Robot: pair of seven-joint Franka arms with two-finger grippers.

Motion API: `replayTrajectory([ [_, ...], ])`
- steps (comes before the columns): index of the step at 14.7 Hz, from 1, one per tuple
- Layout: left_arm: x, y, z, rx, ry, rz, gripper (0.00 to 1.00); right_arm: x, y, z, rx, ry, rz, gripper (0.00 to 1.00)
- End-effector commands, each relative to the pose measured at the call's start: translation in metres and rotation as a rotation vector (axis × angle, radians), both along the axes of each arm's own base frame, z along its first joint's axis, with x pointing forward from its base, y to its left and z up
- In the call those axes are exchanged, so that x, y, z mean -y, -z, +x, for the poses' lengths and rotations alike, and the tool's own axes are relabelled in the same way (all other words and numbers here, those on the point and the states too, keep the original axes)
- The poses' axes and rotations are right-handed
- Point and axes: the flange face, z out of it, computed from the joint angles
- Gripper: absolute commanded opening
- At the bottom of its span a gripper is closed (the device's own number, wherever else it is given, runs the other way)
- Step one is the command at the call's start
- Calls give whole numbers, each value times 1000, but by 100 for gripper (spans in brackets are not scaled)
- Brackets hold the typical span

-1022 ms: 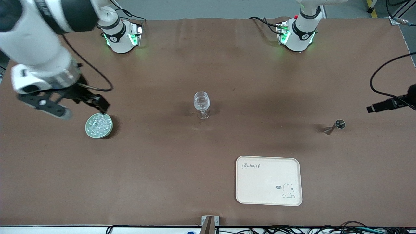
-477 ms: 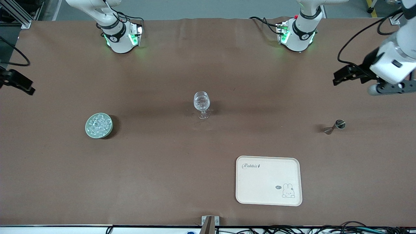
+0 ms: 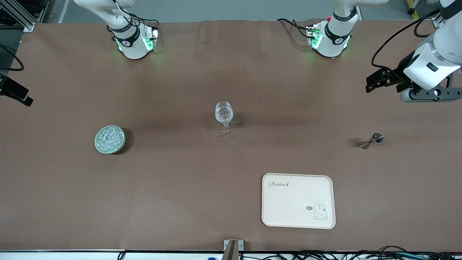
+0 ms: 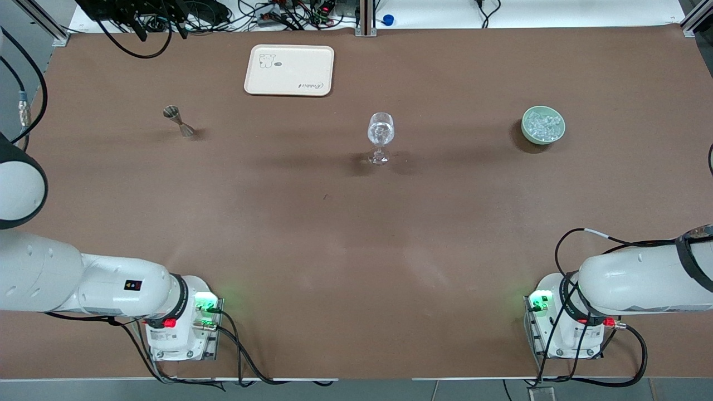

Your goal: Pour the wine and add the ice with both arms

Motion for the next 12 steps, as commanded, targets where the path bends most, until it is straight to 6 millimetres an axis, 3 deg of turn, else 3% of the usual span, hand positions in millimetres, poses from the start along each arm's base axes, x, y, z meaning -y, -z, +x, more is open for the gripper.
replayTrajectory([
  [1, -1, 1, -1, 24, 43, -2, 100, -3, -1, -5, 9, -11, 9, 100],
  [4, 2, 5, 12, 62, 43, -5, 100, -2, -1, -5, 8, -9, 9, 100],
  [6, 2, -4, 21, 88, 14, -17, 100, -4, -1, -5, 8, -12, 9, 100],
  [10, 9, -3, 26, 101, 55, 47, 100, -3, -1, -5, 9, -11, 8, 100],
  [12, 6, -17, 24, 117, 41, 15, 100, -3, -1, -5, 9, -11, 8, 100],
])
